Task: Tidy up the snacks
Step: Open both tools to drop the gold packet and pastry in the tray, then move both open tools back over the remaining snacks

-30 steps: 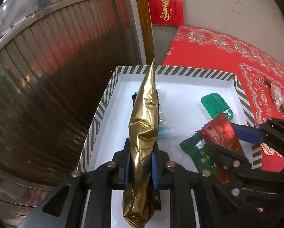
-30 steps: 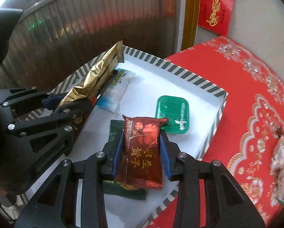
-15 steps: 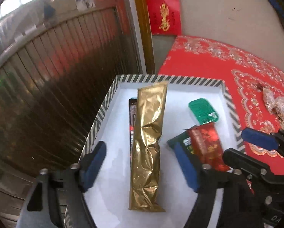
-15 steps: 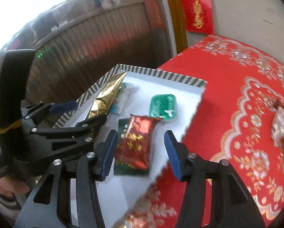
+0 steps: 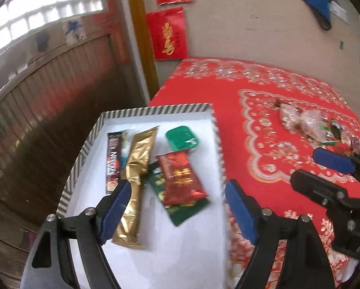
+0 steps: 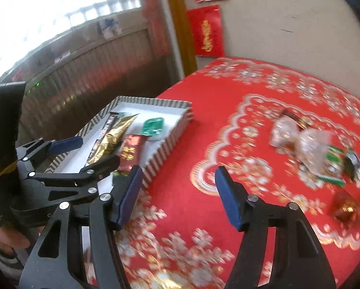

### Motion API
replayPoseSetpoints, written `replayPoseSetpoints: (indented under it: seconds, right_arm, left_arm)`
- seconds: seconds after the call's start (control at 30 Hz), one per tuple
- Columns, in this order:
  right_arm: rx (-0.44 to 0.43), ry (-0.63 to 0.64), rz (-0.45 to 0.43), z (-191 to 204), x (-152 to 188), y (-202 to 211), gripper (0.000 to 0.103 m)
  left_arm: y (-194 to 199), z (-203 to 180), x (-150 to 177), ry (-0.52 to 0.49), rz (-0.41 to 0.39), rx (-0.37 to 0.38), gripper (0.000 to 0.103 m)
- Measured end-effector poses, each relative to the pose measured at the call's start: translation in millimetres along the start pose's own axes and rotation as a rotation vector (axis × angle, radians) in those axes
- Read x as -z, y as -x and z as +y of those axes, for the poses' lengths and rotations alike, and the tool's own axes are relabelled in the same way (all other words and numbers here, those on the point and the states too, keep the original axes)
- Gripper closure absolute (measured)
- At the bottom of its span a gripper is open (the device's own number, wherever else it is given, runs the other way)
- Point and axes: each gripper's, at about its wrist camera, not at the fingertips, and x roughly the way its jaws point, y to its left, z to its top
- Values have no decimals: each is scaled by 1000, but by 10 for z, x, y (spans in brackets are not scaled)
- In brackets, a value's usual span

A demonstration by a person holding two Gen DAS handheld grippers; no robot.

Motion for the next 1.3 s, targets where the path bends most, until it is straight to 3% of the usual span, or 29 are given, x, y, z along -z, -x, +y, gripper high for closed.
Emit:
replayPoseSetpoints:
  seconds: [0.6, 0.83, 1.3]
  right_arm:
    - [195, -157, -7, -1076, 496, 700, 40]
    - [216, -188, 5, -1314, 607, 781, 40]
    - [219, -240, -2, -1693, 741, 924, 39]
  left_arm:
    - [57, -934, -28, -104, 23, 114, 21]
    - [-69, -1201, -121, -114, 59, 134, 21]
    - [-373, -1647, -644, -99, 142, 187, 21]
